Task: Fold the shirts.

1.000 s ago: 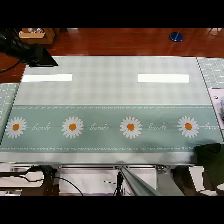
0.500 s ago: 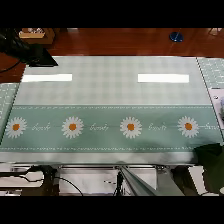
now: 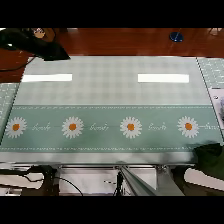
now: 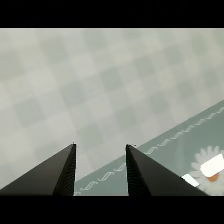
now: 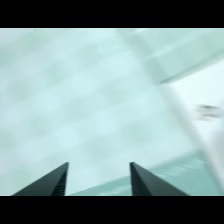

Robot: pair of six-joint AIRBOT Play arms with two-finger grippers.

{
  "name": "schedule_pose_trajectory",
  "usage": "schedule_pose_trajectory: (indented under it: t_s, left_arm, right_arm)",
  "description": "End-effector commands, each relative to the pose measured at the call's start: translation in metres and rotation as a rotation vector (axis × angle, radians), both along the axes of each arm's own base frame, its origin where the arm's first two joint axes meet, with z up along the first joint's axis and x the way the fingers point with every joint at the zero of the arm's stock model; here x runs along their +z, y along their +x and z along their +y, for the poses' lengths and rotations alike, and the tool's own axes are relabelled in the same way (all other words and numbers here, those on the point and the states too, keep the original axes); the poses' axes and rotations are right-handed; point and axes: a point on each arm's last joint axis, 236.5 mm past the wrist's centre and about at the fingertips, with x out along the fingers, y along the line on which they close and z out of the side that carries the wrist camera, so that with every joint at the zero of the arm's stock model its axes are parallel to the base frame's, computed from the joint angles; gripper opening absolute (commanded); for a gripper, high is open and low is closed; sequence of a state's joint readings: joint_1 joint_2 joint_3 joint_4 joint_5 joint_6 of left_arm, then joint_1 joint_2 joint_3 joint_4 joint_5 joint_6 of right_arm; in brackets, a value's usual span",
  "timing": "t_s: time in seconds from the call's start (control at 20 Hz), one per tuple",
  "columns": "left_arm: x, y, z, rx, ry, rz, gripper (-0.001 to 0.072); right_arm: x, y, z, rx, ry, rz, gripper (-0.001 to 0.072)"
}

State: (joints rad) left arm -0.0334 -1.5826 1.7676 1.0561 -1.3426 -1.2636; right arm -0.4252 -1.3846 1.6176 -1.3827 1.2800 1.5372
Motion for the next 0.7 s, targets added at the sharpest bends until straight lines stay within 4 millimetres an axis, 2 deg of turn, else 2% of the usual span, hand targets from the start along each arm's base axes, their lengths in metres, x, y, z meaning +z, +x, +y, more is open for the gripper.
schedule_pose_trajectory:
  t_s: [0.0, 0.05, 0.1, 0.25, 0.35, 0.55, 0.6, 0.65]
  left_arm:
    - [-0.051, 0.001, 0.019, 0.004, 0.394, 0.031, 0.0442]
    - [-0.059, -0.003, 0.024, 0.017, 0.476, 0.052, 0.0630]
    - [-0.066, -0.004, 0.023, 0.038, 0.510, 0.070, 0.0712]
    - [-0.082, -0.013, 0.014, 0.043, 0.508, 0.134, 0.0711]
    - [-0.090, -0.020, 0.015, 0.034, 0.518, 0.180, 0.0709]
    - [-0.105, -0.029, 0.016, 0.076, 0.515, 0.264, 0.0710]
    - [-0.109, -0.030, 0.012, 0.082, 0.497, 0.280, 0.0711]
    - [-0.112, -0.031, 0.007, 0.081, 0.476, 0.292, 0.0712]
  right_arm:
    - [-0.077, 0.026, 0.141, 0.413, -0.129, 0.305, 0.0508]
    - [-0.095, 0.017, 0.150, 0.487, -0.208, 0.400, 0.0538]
    - [-0.109, 0.010, 0.155, 0.536, -0.268, 0.475, 0.0540]
    - [-0.128, 0.008, 0.171, 0.549, -0.247, 0.517, 0.0540]
    - [-0.129, 0.012, 0.168, 0.506, -0.199, 0.497, 0.0540]
    - [-0.127, 0.009, 0.175, 0.444, 0.047, 0.467, 0.0546]
    - [-0.126, 0.009, 0.174, 0.440, 0.088, 0.461, 0.0598]
    - [-0.125, 0.008, 0.172, 0.442, 0.110, 0.460, 0.0598]
